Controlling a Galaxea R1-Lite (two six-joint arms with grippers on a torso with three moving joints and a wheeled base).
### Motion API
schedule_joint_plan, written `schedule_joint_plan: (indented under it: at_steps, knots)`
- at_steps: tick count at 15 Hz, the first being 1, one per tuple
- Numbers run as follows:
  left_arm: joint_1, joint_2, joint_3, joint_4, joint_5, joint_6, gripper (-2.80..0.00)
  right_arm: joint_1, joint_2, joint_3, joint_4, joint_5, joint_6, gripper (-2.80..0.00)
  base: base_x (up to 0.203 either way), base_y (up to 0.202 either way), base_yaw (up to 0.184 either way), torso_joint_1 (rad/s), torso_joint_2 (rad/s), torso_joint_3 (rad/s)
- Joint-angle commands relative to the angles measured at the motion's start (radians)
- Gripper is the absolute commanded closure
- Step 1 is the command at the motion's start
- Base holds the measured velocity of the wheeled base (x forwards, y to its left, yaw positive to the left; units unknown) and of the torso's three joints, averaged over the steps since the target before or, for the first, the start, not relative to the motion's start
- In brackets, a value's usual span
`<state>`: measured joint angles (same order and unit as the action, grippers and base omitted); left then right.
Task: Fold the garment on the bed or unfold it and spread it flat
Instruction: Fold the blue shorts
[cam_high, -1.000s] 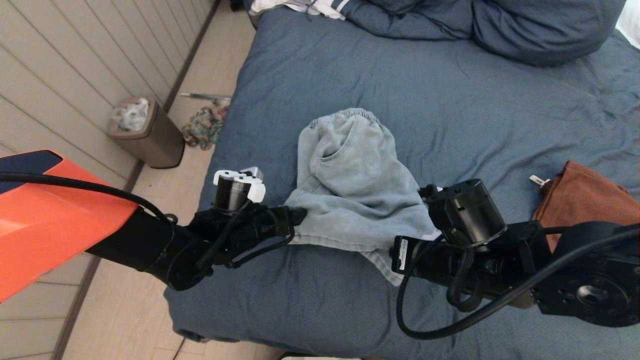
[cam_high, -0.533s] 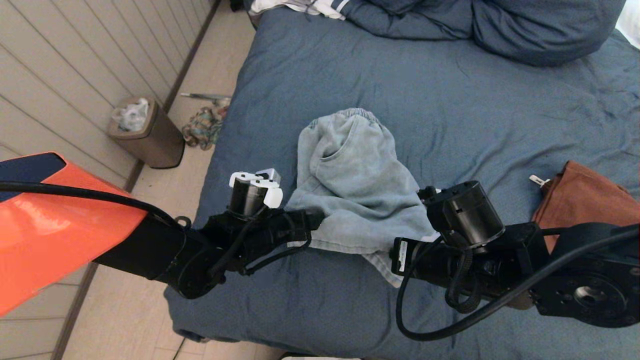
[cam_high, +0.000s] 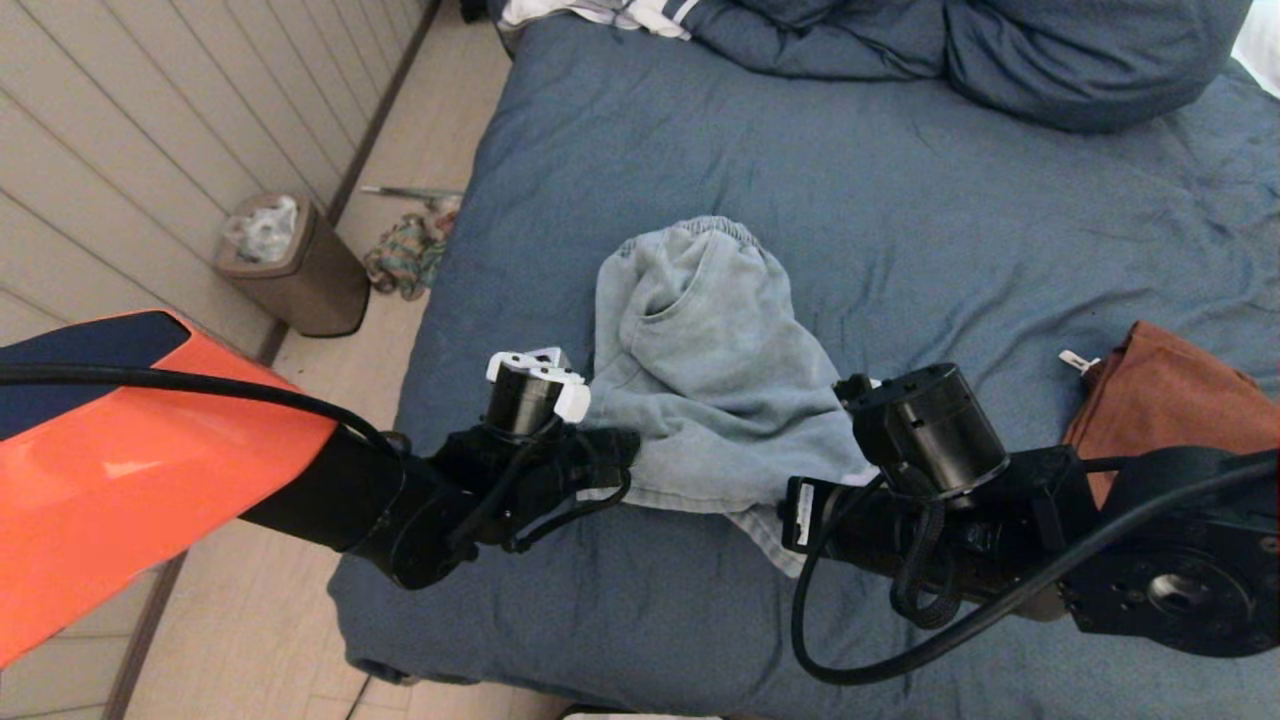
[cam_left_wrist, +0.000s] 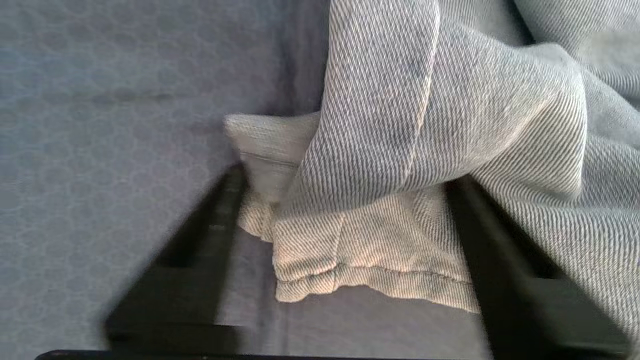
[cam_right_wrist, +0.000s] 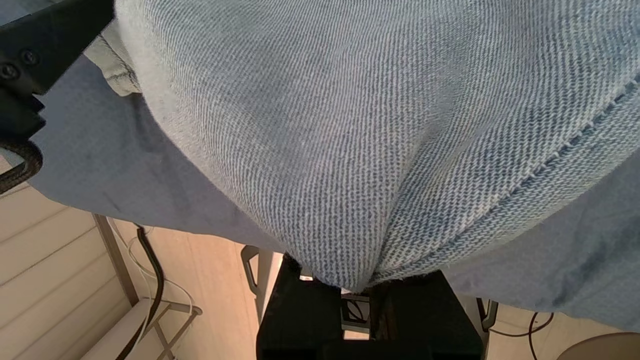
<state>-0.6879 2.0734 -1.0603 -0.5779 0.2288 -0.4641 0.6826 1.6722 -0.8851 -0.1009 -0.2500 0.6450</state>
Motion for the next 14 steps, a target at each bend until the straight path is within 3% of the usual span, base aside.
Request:
schedule_joint_plan:
  at_steps: [1, 10, 14]
  knots:
    - [-0.002, 0.004, -0.01, -0.003, 0.01, -0.008, 0.0, 0.0, 0.007, 0.0, 0.0, -0.002, 0.004, 0.0, 0.0, 0.0, 0.0, 0.0, 0.0, 0.0]
    - [-0.001, -0.043, 0.001, 0.001, 0.009, -0.008, 0.0, 0.0, 0.008, 0.0, 0.0, -0.002, 0.004, 0.0, 0.0, 0.0, 0.0, 0.0, 0.0, 0.0]
    - [-0.012, -0.147, 0.049, 0.022, 0.008, -0.01, 0.0, 0.0, -0.038, -0.006, 0.003, -0.003, -0.002, 0.0, 0.0, 0.0, 0.0, 0.0, 0.0, 0.0]
